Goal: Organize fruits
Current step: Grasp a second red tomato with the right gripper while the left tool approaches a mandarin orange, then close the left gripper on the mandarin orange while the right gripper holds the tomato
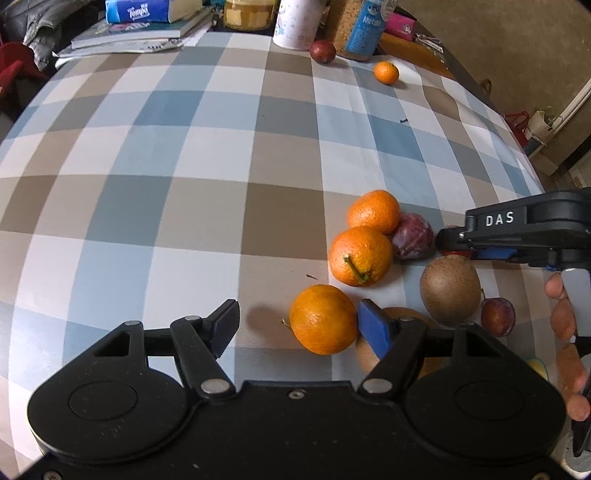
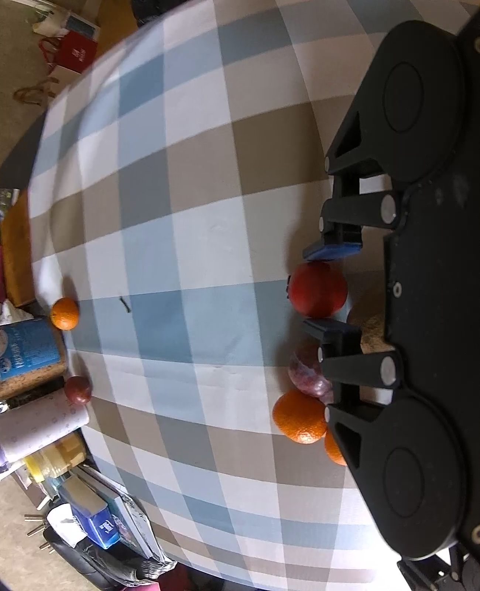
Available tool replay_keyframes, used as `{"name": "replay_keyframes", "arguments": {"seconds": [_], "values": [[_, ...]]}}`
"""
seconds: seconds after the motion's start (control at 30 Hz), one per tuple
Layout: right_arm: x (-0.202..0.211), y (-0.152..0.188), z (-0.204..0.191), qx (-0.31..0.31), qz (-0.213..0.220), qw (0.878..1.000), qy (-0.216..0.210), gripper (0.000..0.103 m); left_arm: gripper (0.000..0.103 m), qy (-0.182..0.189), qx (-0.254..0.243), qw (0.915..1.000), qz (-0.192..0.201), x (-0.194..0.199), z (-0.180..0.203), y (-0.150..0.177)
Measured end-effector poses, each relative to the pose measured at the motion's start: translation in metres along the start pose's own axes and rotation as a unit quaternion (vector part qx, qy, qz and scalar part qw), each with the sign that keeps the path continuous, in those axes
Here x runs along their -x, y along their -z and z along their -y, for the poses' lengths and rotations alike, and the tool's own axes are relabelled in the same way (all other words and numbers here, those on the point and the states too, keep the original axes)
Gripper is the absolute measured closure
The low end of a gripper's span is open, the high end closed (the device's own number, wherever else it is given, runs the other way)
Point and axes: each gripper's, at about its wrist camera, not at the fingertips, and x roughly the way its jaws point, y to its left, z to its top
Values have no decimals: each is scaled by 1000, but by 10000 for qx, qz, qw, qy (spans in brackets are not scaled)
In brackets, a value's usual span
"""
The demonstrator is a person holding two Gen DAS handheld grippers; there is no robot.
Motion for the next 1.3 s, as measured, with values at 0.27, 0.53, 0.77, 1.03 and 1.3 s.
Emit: {"name": "replay_keyframes", "arguments": {"seconds": [0.27,0.53,0.77,1.03,1.3], "values": [[-3,1,2,53,-3,10000,-68,68,30,65,145,9999,-39,0,-2,2],[-3,2,8,-4,35,9998,-177,68,41,175,129,9998,11,2,0,4],[1,-1,20,-225,193,9992,-285,68,55,362,133,9992,65,4,3,5],[14,-1,27,-288,365,9983,-353,68,55,-141,232,9991,337,11,-2,1],[34,10,27,-212,504,9976,-413,68,55,-452,568,9967,351,21,-20,1]]}}
